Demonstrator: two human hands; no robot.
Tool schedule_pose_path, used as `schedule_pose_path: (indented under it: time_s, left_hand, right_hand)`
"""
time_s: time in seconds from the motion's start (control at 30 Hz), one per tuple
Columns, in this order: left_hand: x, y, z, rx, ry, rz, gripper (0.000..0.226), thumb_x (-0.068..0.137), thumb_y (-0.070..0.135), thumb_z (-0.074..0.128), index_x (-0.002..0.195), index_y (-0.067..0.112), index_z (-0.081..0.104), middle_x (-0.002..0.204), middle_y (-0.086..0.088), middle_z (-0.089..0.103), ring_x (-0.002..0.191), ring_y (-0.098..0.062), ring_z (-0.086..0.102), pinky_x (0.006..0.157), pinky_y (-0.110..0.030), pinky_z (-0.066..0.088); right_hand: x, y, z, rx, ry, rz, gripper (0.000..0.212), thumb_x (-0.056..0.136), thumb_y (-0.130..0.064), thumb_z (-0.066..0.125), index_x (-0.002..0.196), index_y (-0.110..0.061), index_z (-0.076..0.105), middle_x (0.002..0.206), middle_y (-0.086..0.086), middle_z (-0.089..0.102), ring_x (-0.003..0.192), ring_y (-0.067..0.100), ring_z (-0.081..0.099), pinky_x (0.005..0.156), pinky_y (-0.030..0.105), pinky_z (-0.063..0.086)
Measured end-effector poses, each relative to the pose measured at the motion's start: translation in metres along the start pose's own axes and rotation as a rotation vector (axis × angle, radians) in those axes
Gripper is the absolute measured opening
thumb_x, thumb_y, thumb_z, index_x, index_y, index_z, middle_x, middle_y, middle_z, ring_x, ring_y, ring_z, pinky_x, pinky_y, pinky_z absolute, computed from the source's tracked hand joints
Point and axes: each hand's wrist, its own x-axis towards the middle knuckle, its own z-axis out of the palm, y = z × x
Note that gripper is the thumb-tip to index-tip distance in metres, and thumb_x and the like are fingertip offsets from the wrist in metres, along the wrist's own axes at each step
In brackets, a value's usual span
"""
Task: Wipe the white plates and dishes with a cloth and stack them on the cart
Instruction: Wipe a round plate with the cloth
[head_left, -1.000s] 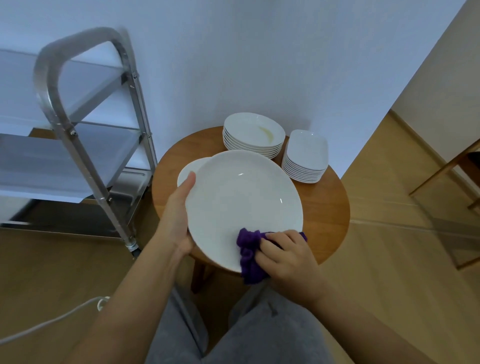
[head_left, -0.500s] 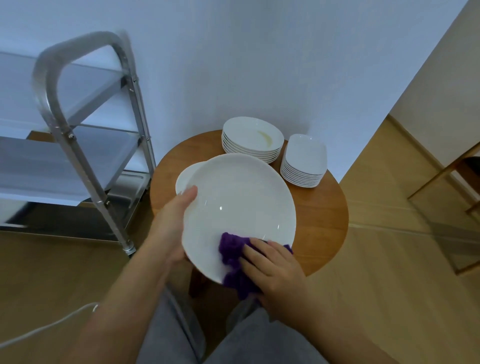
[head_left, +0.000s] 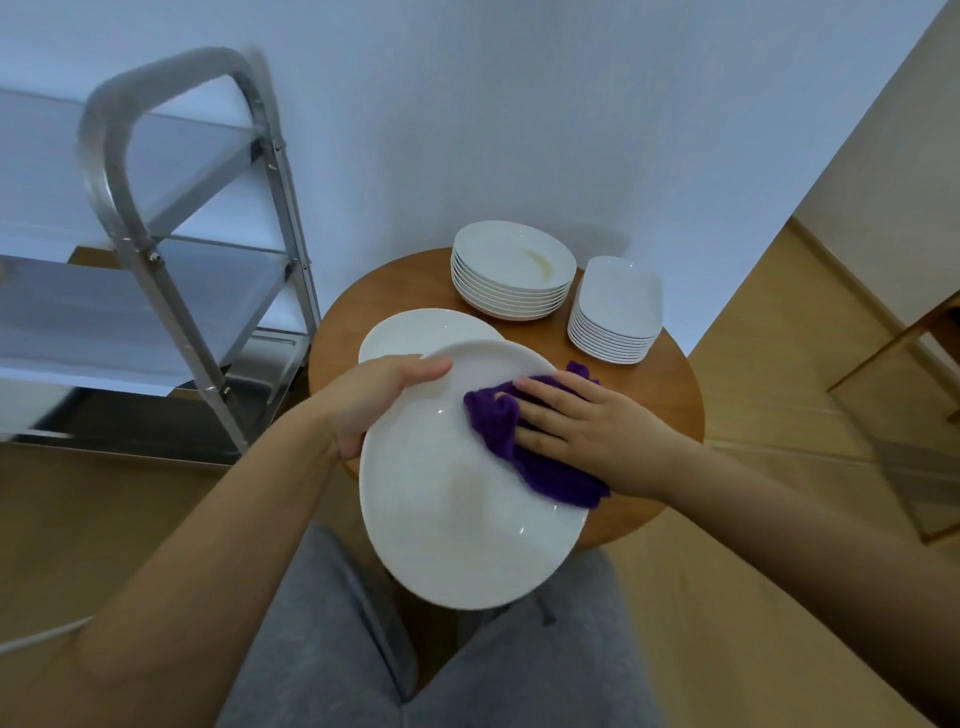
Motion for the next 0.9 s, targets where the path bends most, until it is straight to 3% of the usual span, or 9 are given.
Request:
schedule_pose_path:
  time_s: [0.17, 0.33, 0.4, 0.5, 0.57, 0.63, 0.73, 0.8, 0.9]
  left_hand:
    - [0.004, 0.004, 0.006, -0.265, 0.267, 0.152, 0.017, 0.091, 0.030, 0.054, 0.099, 0.016, 0.059, 0.080, -0.004, 0.074, 0.071, -0.022, 0.071, 0.055, -0.030, 0.053]
    - [0.012, 0.003, 0.036, -0.397, 0.351, 0.120, 0.021, 0.087, 0.036, 0.059, 0.099, 0.019, 0.060, 0.089, -0.006, 0.072, 0.081, -0.027, 0.068, 0.058, -0.033, 0.056]
    - [0.013, 0.002, 0.027, -0.362, 0.291, 0.153, 0.043, 0.083, 0.048, 0.059, 0.116, 0.020, 0.058, 0.103, -0.008, 0.071, 0.090, -0.028, 0.068, 0.068, -0.038, 0.057]
    - [0.011, -0.007, 0.009, -0.344, 0.026, 0.221, 0.083, 0.068, 0.078, 0.051, 0.137, 0.034, 0.041, 0.121, -0.007, 0.064, 0.114, -0.028, 0.059, 0.091, -0.050, 0.049]
    - [0.015, -0.022, 0.003, -0.282, 0.098, 0.233, 0.098, 0.058, 0.082, 0.050, 0.143, 0.041, 0.023, 0.138, -0.004, 0.050, 0.131, -0.029, 0.042, 0.104, -0.054, 0.033]
    - [0.020, -0.036, 0.005, -0.181, 0.252, 0.191, 0.110, 0.052, 0.079, 0.056, 0.146, 0.037, 0.015, 0.148, -0.003, 0.037, 0.136, -0.029, 0.033, 0.109, -0.052, 0.028]
    - [0.022, -0.054, 0.014, -0.441, 0.066, 0.152, 0.116, 0.043, 0.052, 0.087, 0.141, 0.024, 0.034, 0.140, -0.010, 0.047, 0.124, -0.032, 0.048, 0.098, -0.051, 0.045]
    - [0.021, -0.058, 0.016, -0.571, 0.054, 0.153, 0.103, 0.034, 0.029, 0.094, 0.127, 0.018, 0.052, 0.127, -0.012, 0.059, 0.114, -0.031, 0.057, 0.084, -0.045, 0.054]
    - [0.018, -0.056, 0.015, -0.595, 0.138, 0.208, 0.083, 0.046, 0.013, 0.088, 0.122, 0.017, 0.056, 0.120, -0.012, 0.064, 0.108, -0.031, 0.061, 0.075, -0.043, 0.057]
  right_hand:
    - [0.003, -0.052, 0.015, 0.366, 0.221, 0.209, 0.093, 0.056, -0.037, 0.087, 0.136, -0.012, 0.047, 0.139, 0.013, 0.049, 0.128, 0.034, 0.046, 0.096, 0.042, 0.044]
    - [0.043, -0.100, -0.010, 0.632, 0.472, 0.503, 0.073, 0.050, -0.017, 0.092, 0.117, -0.006, 0.064, 0.116, 0.011, 0.067, 0.107, 0.032, 0.063, 0.078, 0.041, 0.055]
    - [0.040, -0.096, -0.019, 0.698, 0.550, 0.540, 0.055, 0.059, -0.010, 0.085, 0.111, -0.008, 0.066, 0.106, 0.010, 0.070, 0.097, 0.030, 0.067, 0.074, 0.037, 0.057]
    - [0.025, -0.072, -0.036, 1.178, 0.607, 0.770, 0.033, 0.078, -0.013, 0.072, 0.098, -0.033, 0.056, 0.096, -0.012, 0.065, 0.093, 0.006, 0.063, 0.077, 0.021, 0.049]
    - [0.018, -0.055, -0.040, 1.541, 0.713, 0.886, 0.037, 0.075, -0.015, 0.074, 0.093, -0.038, 0.051, 0.087, -0.019, 0.065, 0.088, 0.000, 0.063, 0.071, 0.016, 0.051]
    - [0.013, -0.046, -0.036, 1.923, 0.897, 0.855, 0.045, 0.064, -0.016, 0.076, 0.099, -0.032, 0.054, 0.089, -0.017, 0.070, 0.087, 0.005, 0.067, 0.066, 0.020, 0.055]
    - [0.009, -0.050, -0.024, 2.382, 1.058, 0.825, 0.048, 0.065, -0.006, 0.070, 0.111, -0.014, 0.057, 0.097, 0.002, 0.073, 0.088, 0.021, 0.070, 0.064, 0.031, 0.057]
    - [0.006, -0.055, -0.016, 2.498, 1.023, 0.887, 0.051, 0.065, -0.007, 0.073, 0.113, -0.011, 0.059, 0.101, 0.008, 0.072, 0.089, 0.026, 0.070, 0.064, 0.034, 0.057]
    - [0.002, -0.054, -0.009, 2.446, 0.957, 1.033, 0.052, 0.057, -0.023, 0.086, 0.105, -0.015, 0.067, 0.104, 0.010, 0.071, 0.092, 0.026, 0.070, 0.067, 0.034, 0.057]
